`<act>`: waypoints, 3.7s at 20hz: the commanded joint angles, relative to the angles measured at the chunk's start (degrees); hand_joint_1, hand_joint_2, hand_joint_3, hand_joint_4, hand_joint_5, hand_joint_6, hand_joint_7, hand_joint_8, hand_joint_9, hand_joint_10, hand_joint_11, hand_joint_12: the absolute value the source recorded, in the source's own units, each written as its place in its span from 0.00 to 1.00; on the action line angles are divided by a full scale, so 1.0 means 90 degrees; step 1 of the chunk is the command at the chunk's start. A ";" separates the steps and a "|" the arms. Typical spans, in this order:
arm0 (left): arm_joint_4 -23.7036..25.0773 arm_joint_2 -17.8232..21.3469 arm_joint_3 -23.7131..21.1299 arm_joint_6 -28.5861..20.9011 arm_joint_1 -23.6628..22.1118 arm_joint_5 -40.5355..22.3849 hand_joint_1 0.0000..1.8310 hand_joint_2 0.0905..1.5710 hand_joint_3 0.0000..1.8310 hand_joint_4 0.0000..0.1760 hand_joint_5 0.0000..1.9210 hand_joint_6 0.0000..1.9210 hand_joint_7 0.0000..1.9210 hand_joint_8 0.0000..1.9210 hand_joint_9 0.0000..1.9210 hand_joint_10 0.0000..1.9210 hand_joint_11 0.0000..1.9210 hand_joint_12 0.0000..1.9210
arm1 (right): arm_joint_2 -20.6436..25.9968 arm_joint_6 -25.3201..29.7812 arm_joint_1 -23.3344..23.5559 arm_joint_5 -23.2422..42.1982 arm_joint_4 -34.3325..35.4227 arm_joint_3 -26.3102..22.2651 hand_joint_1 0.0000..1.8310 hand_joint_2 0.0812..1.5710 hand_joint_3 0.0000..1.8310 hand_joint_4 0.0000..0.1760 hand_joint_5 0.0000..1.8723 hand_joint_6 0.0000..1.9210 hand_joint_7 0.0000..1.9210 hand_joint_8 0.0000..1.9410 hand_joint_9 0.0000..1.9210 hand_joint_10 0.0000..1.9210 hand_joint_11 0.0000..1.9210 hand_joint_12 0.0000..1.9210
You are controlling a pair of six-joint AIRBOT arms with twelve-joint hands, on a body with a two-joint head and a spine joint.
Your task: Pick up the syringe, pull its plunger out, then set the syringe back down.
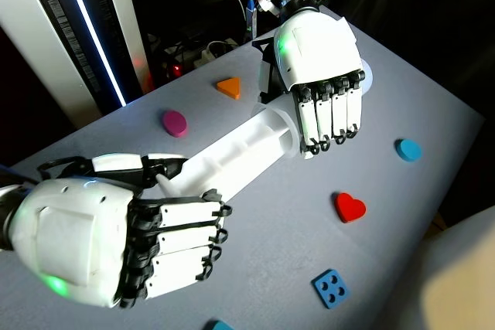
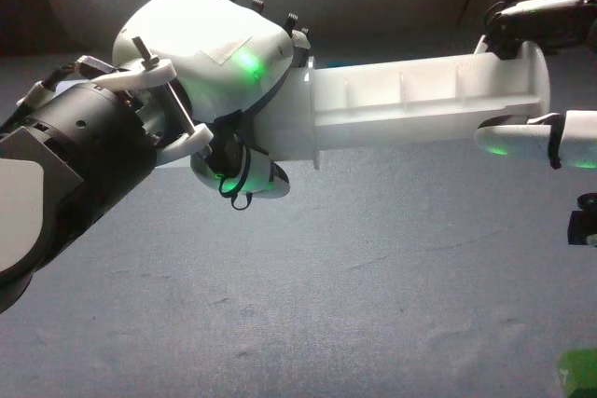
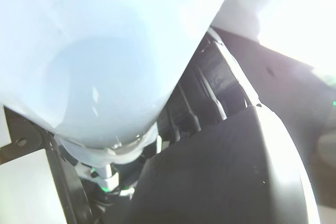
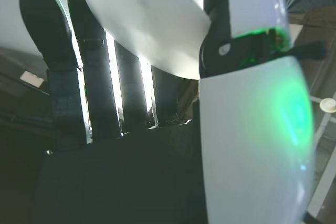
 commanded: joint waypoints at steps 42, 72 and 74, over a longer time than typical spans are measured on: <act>0.0373 -0.0006 -0.0022 0.0257 0.0157 0.0169 0.74 0.74 0.00 0.00 0.40 0.61 0.46 0.60 0.40 0.75 0.37 0.67 | 0.1065 0.0310 -0.0223 -0.0869 -0.1460 -0.0369 0.11 0.50 0.00 0.00 0.00 0.00 0.00 0.00 0.00 0.00 0.00 0.15; 0.0642 -0.1397 0.1624 0.0257 0.1116 -0.0233 0.74 0.74 0.00 0.00 0.40 0.59 0.48 0.59 0.39 0.77 0.40 0.70 | 0.1389 -0.4956 0.1686 -0.3552 0.1129 -0.1805 0.16 0.50 0.00 0.00 0.00 0.00 0.01 0.00 0.01 0.00 0.00 0.14; 0.0642 -0.1514 0.1650 0.0257 0.1266 0.0063 0.74 0.73 0.00 0.00 0.42 0.58 0.48 0.57 0.40 0.76 0.39 0.68 | 0.1380 -0.4957 0.1681 -0.3535 0.1129 -0.1803 0.15 0.51 0.00 0.00 0.00 0.00 0.01 0.00 0.01 0.00 0.00 0.15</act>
